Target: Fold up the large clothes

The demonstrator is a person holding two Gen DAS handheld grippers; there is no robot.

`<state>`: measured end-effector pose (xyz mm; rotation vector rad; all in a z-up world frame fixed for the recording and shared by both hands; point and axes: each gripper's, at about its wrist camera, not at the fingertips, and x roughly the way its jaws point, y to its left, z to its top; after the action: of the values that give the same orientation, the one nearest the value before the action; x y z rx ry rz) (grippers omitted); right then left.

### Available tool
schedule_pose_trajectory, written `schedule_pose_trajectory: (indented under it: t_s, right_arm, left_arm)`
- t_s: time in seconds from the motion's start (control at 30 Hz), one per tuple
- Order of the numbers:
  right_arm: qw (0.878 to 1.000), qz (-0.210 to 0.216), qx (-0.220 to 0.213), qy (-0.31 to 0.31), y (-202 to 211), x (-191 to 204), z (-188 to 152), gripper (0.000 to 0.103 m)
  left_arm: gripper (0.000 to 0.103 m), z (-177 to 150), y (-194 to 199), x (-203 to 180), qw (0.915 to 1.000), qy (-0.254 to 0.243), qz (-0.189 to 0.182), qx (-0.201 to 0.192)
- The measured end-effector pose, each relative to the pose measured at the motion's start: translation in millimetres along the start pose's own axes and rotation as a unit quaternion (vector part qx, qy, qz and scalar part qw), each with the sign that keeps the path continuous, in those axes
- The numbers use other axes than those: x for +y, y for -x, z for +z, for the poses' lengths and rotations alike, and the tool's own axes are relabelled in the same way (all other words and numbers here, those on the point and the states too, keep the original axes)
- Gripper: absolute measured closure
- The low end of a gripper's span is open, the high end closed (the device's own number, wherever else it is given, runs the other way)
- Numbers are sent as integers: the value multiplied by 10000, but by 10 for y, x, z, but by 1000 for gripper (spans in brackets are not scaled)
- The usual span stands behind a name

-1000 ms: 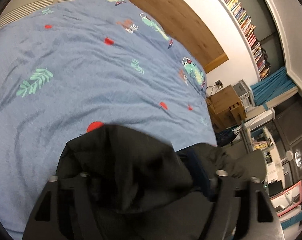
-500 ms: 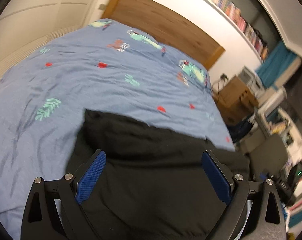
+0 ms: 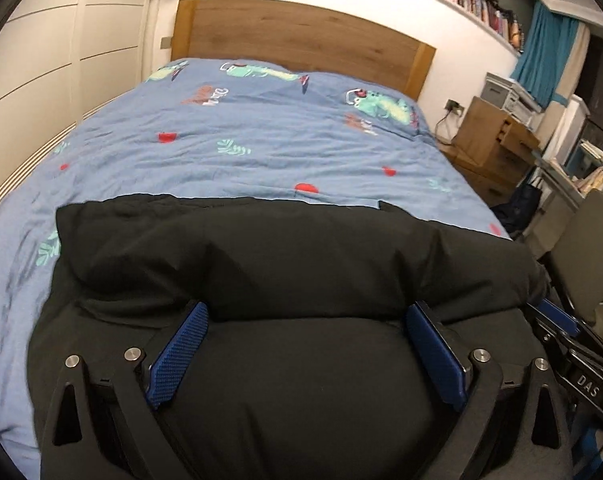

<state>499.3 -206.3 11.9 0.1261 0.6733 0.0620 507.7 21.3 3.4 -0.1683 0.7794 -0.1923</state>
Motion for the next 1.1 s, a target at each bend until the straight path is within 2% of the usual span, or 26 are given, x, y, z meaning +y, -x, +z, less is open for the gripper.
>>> schedule_pose_trajectory:
  t_s: [0.27, 0.47, 0.87, 1.0, 1.1]
  right_arm:
    - [9997, -253, 22, 28, -419, -20, -24, 37]
    - [9995, -275, 143, 37, -593, -63, -39, 37]
    - [9989, -400, 194, 136, -423, -206, -128, 37]
    - [9975, -661, 253, 20, -297, -415, -194, 37]
    - [9942, -974, 371, -256, -152, -710, -274, 37]
  left_arm:
    - [1, -27, -469, 37, 9998, 41, 166, 128]
    - [1, -78, -562, 87, 9996, 111, 168, 204]
    - [1, -158, -318, 332, 9990, 229, 224, 307]
    - [1, -221, -153, 420, 9986, 220, 357, 314]
    - [1, -299, 52, 544, 9979, 298, 472, 328]
